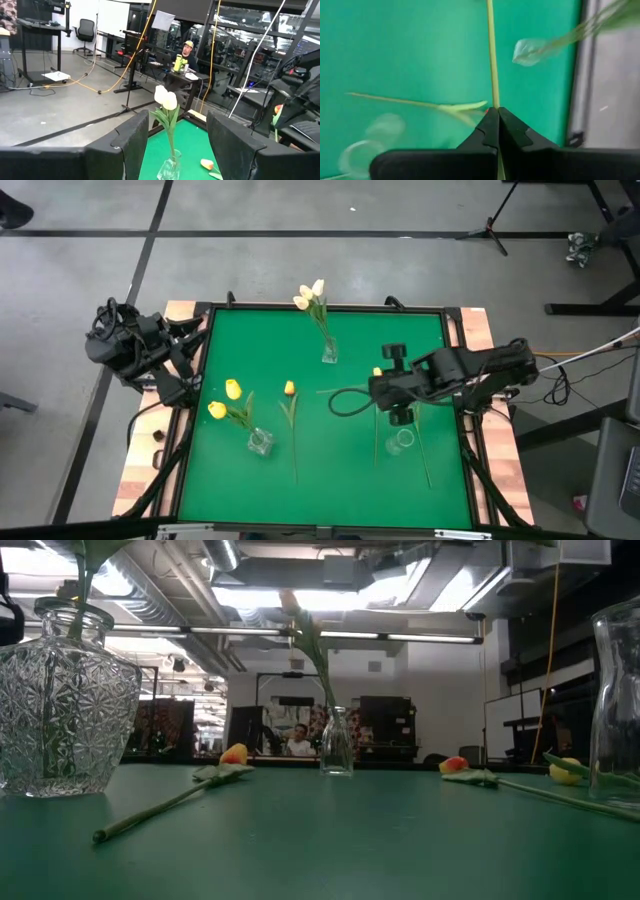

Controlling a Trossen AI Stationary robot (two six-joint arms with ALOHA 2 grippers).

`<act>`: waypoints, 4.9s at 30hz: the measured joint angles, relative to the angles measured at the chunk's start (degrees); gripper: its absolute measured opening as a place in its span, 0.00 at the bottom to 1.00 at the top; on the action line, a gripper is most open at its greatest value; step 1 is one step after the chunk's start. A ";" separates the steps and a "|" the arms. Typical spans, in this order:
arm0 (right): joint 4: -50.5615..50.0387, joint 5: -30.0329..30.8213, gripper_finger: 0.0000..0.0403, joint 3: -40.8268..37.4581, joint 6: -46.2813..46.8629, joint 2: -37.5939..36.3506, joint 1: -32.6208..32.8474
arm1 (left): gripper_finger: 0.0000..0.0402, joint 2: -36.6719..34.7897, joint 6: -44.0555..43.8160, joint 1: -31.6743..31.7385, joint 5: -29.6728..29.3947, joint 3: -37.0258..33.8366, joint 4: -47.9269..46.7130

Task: Sort flowers into vase by color
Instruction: Put the center red-yellow tulip into the bottom right transparent vase

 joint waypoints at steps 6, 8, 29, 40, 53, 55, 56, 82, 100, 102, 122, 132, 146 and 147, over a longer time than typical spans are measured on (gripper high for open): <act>-0.04 -4.57 0.00 -8.90 4.83 -5.38 -0.02 | 0.49 0.00 0.00 0.00 0.01 0.00 0.00; 0.06 -5.75 0.00 -11.58 3.27 -6.39 -0.07 | 0.49 0.00 0.00 0.01 0.00 0.00 0.00; 0.12 -26.66 0.00 -18.11 28.44 -8.61 -0.07 | 0.49 0.00 0.02 0.01 0.00 0.00 -0.41; -0.02 -36.71 0.00 -18.09 46.78 -17.66 -0.07 | 0.49 0.00 -0.07 0.00 0.00 0.00 -2.64; 0.04 -54.52 0.00 -18.11 72.49 -24.88 -0.04 | 0.49 0.00 -0.02 -0.01 0.02 0.00 -2.93; -0.02 -56.61 0.00 -18.10 76.71 -25.63 0.13 | 0.49 0.00 -0.02 -0.01 0.00 0.00 -2.93; 0.03 -57.10 0.00 -18.09 78.36 -25.95 0.75 | 0.49 0.00 -0.02 0.01 0.01 0.00 -2.93; 0.07 -72.18 0.00 -22.69 85.92 -20.86 1.81 | 0.49 0.00 0.42 -0.01 2.19 0.00 -4.46; 0.09 -70.12 0.00 -22.09 73.15 -19.37 -9.66 | 0.49 0.01 0.03 -0.01 2.19 0.00 -7.14; -0.04 -70.20 0.00 -22.80 73.15 -19.20 -9.66 | 0.49 0.02 0.03 0.01 2.19 0.00 -7.49; 0.02 -67.30 0.00 -23.96 74.94 -19.23 -9.51 | 0.49 0.01 0.02 0.01 2.21 0.00 -7.86; -0.02 -66.98 0.00 -23.97 78.95 -19.71 -9.49 | 0.49 0.01 -0.04 0.00 2.74 0.00 -8.94; 0.00 -66.77 0.00 -23.96 79.28 -20.45 -9.44 | 0.49 0.01 -0.21 0.01 2.86 0.00 -8.92; 0.00 -66.53 0.00 -23.96 79.30 -20.48 -9.44 | 0.49 0.02 -0.21 -0.01 2.84 0.00 -8.92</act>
